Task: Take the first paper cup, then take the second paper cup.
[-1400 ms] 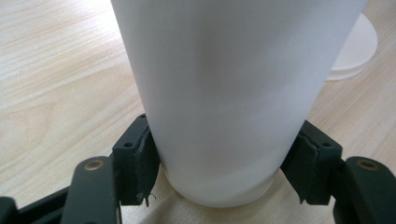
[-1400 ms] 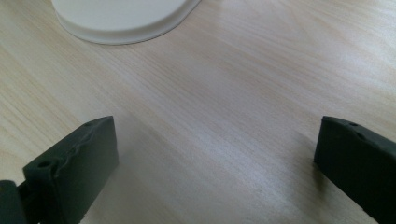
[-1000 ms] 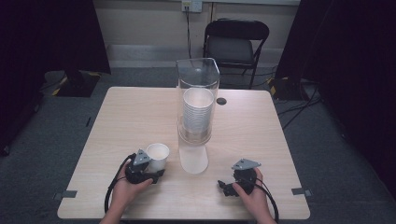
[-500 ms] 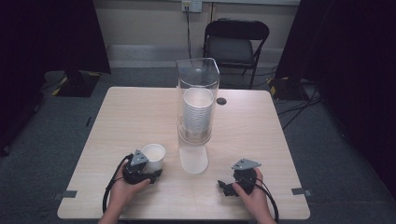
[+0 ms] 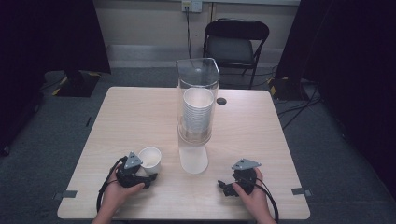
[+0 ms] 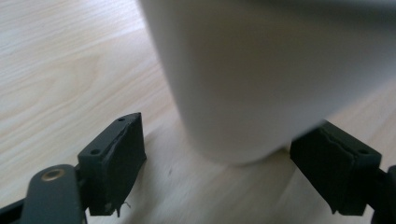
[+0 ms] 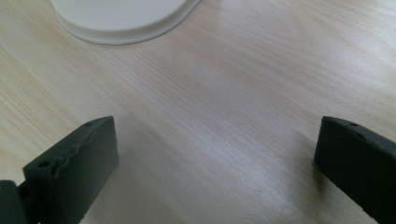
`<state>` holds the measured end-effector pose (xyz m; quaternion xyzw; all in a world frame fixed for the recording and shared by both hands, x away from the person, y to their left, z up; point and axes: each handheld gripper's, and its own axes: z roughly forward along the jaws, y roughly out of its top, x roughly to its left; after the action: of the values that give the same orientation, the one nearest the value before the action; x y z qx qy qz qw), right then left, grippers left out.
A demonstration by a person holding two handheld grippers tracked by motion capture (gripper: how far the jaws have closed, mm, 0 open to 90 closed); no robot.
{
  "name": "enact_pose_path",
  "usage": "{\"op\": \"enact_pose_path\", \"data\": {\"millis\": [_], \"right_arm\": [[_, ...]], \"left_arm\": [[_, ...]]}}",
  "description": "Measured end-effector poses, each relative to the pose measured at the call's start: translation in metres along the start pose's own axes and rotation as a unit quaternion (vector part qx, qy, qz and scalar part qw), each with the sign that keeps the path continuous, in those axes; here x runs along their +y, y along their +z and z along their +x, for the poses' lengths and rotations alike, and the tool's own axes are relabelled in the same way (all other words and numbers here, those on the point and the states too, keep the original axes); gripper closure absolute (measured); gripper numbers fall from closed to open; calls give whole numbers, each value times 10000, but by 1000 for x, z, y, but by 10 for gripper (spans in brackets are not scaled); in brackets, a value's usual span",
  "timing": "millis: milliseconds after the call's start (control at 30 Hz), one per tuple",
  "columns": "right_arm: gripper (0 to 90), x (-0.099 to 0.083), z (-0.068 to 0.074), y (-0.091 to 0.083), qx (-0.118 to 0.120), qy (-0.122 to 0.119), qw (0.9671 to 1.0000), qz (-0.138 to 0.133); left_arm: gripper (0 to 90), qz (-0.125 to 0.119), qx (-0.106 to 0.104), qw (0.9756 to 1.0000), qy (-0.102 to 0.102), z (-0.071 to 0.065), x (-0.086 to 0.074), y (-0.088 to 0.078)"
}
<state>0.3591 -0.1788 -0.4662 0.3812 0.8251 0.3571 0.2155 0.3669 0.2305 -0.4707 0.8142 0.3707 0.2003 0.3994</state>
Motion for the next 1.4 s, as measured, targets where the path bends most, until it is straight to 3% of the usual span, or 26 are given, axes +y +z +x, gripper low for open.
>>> {"op": "enact_pose_path", "data": {"millis": [333,633,700,733,767,867,900,1067,1400], "right_arm": [[0,0,0,0,-2,-1,10000,-2],[0,0,1,0,-25,31,10000,2],[35,0,0,-1,-36,23,10000,-43],[173,1,0,-4,-36,31,9999,-107],[173,1,0,-4,-36,31,9999,-107],[115,6,-1,-9,23,19,9998,-174],[162,9,-1,-11,91,53,9997,-211],[144,32,4,-14,176,-28,9993,-331],[153,56,18,-9,416,-182,9981,-415]], "left_arm": [[157,41,-14,9999,111,17,-23,-25],[148,42,-64,9998,184,20,-28,-30],[147,109,-50,9997,196,20,-27,-31],[147,108,-52,9997,195,21,-27,-31],[146,108,-52,9997,195,21,-27,-31],[146,90,-58,9998,193,21,-27,-30],[146,113,-59,9997,199,21,-27,-31],[143,55,-93,9997,204,21,-27,-30],[142,53,-91,9997,205,21,-28,-30]]}}
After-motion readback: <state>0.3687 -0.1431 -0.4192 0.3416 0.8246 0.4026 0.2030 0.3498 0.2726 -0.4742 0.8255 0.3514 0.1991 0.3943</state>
